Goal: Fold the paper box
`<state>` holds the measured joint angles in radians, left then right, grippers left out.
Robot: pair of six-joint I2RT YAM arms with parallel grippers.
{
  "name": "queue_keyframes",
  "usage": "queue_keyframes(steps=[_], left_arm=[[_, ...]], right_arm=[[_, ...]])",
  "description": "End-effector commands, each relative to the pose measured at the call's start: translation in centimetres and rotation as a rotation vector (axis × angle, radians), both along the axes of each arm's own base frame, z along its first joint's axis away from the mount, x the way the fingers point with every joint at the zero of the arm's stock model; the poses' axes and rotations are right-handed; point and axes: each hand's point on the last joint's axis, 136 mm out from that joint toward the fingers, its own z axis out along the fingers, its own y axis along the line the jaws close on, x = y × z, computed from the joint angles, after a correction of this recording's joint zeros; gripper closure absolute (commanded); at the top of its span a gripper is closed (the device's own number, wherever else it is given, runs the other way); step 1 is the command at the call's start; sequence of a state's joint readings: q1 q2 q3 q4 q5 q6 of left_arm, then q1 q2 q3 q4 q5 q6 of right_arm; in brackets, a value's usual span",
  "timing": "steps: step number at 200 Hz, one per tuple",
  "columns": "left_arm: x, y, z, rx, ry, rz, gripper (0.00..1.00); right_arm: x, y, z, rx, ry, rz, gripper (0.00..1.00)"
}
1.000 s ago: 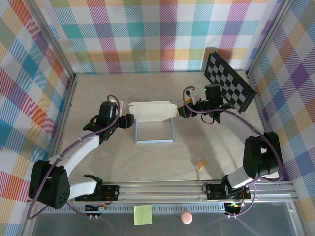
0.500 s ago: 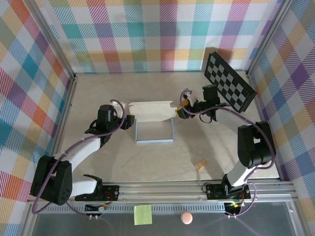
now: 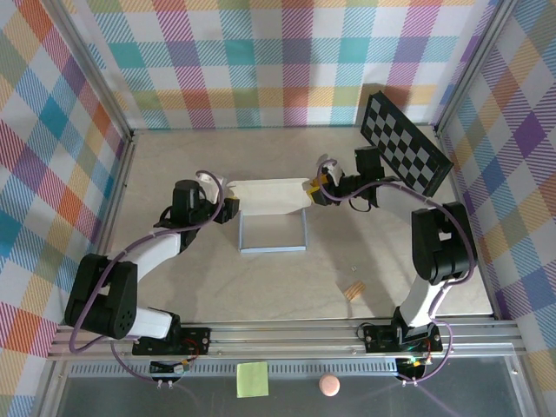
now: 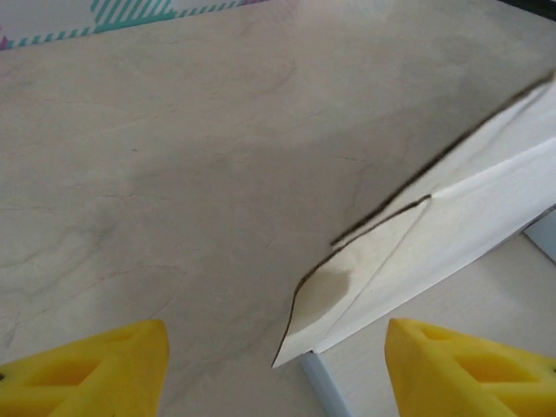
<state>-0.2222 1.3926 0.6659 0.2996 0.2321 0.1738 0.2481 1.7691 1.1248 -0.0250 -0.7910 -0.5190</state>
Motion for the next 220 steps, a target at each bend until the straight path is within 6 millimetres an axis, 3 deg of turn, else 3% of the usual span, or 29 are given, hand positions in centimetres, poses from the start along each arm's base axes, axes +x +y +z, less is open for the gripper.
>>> queue_keyframes(steps=[1, 77, 143, 220], left_arm=[[1.4, -0.1, 1.9, -0.051, -0.064, -0.026, 0.36], [2.2, -0.9, 1.6, -0.083, -0.056, -0.123, 0.4], [2.1, -1.3, 2.1, -0.096, -0.073, -0.151, 0.57], [2.2, -1.6, 2.8, -0.104, -0.076, -0.171, 0.67]], right_arm=[[-0.1, 0.2, 0.1, 0.016, -0.016, 0.056, 0.61], [0.0, 0.6, 0.6, 0.037, -0.011, 0.089, 0.68], [-0.3, 0.8, 1.3, 0.055, -0.007, 0.117, 0.76], [-0.5, 0.9, 1.4, 0.054, -0.001, 0.128, 0.85]])
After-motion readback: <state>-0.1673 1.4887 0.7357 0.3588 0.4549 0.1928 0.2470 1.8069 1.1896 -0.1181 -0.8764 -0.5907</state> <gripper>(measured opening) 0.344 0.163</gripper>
